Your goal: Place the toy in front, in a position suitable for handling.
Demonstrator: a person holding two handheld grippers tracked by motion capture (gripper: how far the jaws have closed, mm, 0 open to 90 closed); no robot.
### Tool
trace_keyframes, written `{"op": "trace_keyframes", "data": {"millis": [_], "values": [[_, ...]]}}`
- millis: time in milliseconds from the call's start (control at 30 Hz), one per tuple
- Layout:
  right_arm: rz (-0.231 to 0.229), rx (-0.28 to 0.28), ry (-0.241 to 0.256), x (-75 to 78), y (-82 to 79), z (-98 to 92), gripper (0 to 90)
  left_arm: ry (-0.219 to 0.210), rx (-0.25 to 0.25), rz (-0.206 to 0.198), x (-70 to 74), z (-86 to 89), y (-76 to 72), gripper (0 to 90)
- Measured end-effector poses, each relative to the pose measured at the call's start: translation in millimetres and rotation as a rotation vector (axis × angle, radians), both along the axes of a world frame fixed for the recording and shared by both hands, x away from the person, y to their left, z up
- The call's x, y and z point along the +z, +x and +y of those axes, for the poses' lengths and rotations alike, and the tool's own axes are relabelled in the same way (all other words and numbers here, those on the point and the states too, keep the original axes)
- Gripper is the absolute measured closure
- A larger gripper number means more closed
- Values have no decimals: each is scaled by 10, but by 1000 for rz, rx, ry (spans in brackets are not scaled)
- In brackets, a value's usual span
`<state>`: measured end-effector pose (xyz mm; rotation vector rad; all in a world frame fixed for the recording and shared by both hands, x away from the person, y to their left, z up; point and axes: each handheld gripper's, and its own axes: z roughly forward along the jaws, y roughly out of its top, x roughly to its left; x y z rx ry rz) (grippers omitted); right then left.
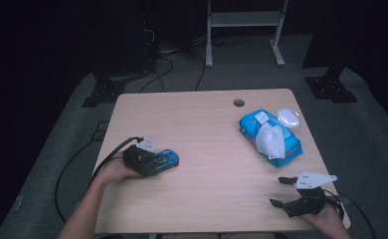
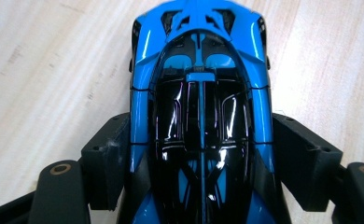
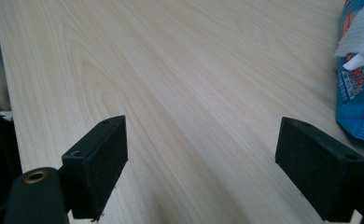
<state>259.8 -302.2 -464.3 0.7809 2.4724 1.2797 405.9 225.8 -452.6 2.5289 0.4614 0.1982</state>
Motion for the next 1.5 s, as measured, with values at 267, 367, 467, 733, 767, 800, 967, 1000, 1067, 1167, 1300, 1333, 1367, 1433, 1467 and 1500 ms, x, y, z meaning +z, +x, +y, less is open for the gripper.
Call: {"op": "trace_keyframes", "data": {"millis": [267,367,467,733,767,800,967,1000,1067,1167,1300,1333,1367,1433,1467,1500], "values": [[-2,-4,4,2,-7,-2,162,-3,15,1,9,38,2,276],[-4,-3,4,5,-5,-1,162,-11,15,-5,24,46,-3,276],[-4,-2,1,5,-5,2,162,-13,14,-13,44,54,-10,276],[-5,-1,1,4,-6,6,162,12,27,12,-6,72,1,275],[-5,-1,0,3,-6,6,162,19,29,18,-2,66,7,275],[-5,-1,0,3,-6,6,162,30,31,25,4,54,15,274],[-7,1,1,8,-8,13,162,67,35,42,-10,-2,50,205],[-7,1,1,8,-8,13,162,78,41,48,-22,-10,56,205],[-7,2,0,4,-5,9,162,77,52,77,-33,-26,90,163],[-3,2,-3,-3,0,10,162,92,49,75,-37,-79,109,130],[-4,5,-1,0,2,17,162,92,28,81,20,-123,135,257],[-4,5,-1,0,2,17,162,100,24,74,24,-135,131,257],[-8,3,1,2,-1,10,162,99,16,58,34,-137,119,279],[-7,1,2,6,-4,6,162,93,22,28,51,-126,113,281],[-7,-1,2,8,-8,3,162,102,23,32,40,-123,110,281],[-7,-1,3,8,-9,1,162,90,19,23,41,-110,105,281]]}}
